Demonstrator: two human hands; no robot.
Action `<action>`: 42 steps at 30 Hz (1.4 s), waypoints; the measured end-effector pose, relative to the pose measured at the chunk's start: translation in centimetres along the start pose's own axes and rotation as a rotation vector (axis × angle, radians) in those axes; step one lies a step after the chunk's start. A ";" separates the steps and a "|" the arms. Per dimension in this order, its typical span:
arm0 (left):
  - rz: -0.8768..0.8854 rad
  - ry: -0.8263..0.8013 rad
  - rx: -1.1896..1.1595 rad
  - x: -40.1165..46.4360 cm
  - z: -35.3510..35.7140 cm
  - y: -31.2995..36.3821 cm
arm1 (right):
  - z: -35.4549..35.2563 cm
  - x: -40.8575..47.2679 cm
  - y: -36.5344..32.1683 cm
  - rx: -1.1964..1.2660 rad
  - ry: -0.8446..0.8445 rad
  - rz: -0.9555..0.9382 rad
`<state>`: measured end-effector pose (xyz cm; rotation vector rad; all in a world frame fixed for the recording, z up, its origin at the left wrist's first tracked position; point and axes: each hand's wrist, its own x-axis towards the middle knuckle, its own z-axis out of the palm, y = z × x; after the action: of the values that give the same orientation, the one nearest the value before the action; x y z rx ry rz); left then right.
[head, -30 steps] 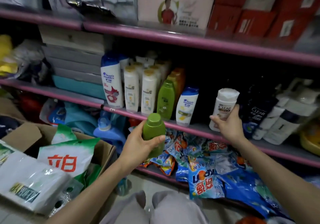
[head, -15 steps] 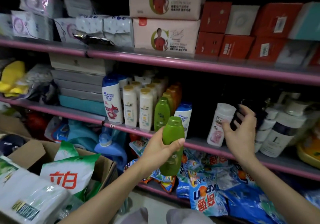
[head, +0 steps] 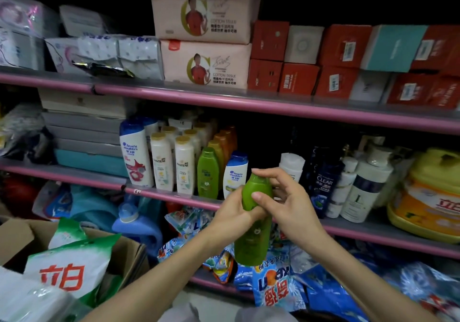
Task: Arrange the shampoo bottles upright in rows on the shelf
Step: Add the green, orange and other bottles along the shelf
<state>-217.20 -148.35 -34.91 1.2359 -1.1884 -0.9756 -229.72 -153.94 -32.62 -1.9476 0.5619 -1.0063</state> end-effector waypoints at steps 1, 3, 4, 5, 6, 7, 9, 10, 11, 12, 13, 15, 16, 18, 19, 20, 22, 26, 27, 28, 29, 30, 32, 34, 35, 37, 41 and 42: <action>-0.009 -0.016 -0.012 0.0 -0.1 0.2 | 0.0 0.2 -0.2 -0.029 -0.008 0.010; -0.036 -0.058 -0.022 -0.1 -0.6 0.6 | -0.2 0.7 -0.8 -0.082 -0.030 0.049; -0.055 -0.078 -0.010 0.0 -1.0 0.8 | -0.4 1.1 -0.9 -0.100 -0.040 0.074; -0.072 -0.099 0.006 0.1 -1.5 1.1 | -0.5 1.4 -1.1 -0.101 -0.049 0.111; -0.082 -0.117 0.027 0.1 -1.9 1.4 | -0.6 1.8 -1.2 -0.080 -0.060 0.167; -0.080 -0.132 0.049 0.2 -2.4 1.6 | -0.7 2.2 -1.4 -0.041 -0.075 0.238; -0.061 -0.141 0.081 0.2 -3.2 1.9 | -0.6 3.0 -1.8 0.059 -0.113 0.381; -0.063 -0.128 0.091 0.2 -3.5 1.9 | -0.5 3.4 -2.0 0.103 -0.128 0.437; -0.079 -0.104 0.102 0.2 -3.8 1.9 | -0.5 3.7 -2.2 0.141 -0.135 0.485; -0.104 -0.075 0.118 0.2 -4.3 1.8 | -0.5 4.1 -2.4 0.170 -0.128 0.526; -0.134 -0.053 0.137 0.3 -4.9 1.8 | -0.5 4.6 -2.5 0.201 -0.107 0.560; -0.186 -0.058 0.161 0.2 -6.4 1.8 | -0.9 5.7 -2.7 0.300 -0.032 0.610; -0.196 -0.064 0.161 0.2 -7.2 1.8 | -1.2 6.3 -2.8 0.358 0.024 0.629; -0.192 -0.016 0.137 0.2 -8.7 1.8 | -2.0 7.8 -2.6 0.462 0.168 0.677; -0.187 0.038 0.128 0.3 -9.2 1.6 | -2.3 8.6 -2.5 0.502 0.238 0.705; -0.178 0.106 0.142 0.6 -9.6 1.5 | -2.6 9.3 -2.3 0.538 0.301 0.728; -0.123 0.234 0.275 1.3 -10.1 0.9 | -3.0 11.0 -2.0 0.621 0.418 0.753; 0.094 0.372 0.764 3.6 -10.0 -0.1 | -2.5 14.1 -1.7 0.592 0.673 0.713; 0.158 0.397 0.857 4.1 -9.8 -0.3 | -1.9 14.8 -1.4 0.541 0.742 0.691; 0.211 0.418 0.936 4.6 -9.7 -0.6 | -1.0 15.5 -1.0 0.489 0.815 0.673; 0.248 0.431 1.009 5.2 -9.5 -1.0 | -0.2 16.1 -0.5 0.431 0.877 0.658; 0.265 0.438 1.074 5.6 -9.4 -1.5 | 0.6 16.9 0.1 0.363 0.933 0.637; 0.269 0.457 1.118 6.3 -9.1 -2.7 | 1.9 18.4 1.6 0.195 1.014 0.573; 0.259 0.499 1.045 6.8 -8.9 -4.1 | 2.5 20.0 3.2 -0.062 0.964 0.540; 0.249 0.523 0.979 7.0 -8.7 -4.8 | 2.7 20.7 3.8 -0.176 0.885 0.540; 0.236 0.554 0.830 7.1 -8.3 -6.2 | 2.8 21.7 5.0 -0.272 0.744 0.521; 0.266 0.641 0.636 7.2 -8.0 -8.2 | 2.7 22.7 6.8 -0.389 0.474 0.527; 0.258 0.660 0.621 7.3 -8.0 -8.7 | 2.7 22.8 7.0 -0.419 0.405 0.548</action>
<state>-207.58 -155.19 -42.28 1.6581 -1.0921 0.0414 -214.45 -172.18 -29.46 -1.7689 1.5448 -0.9705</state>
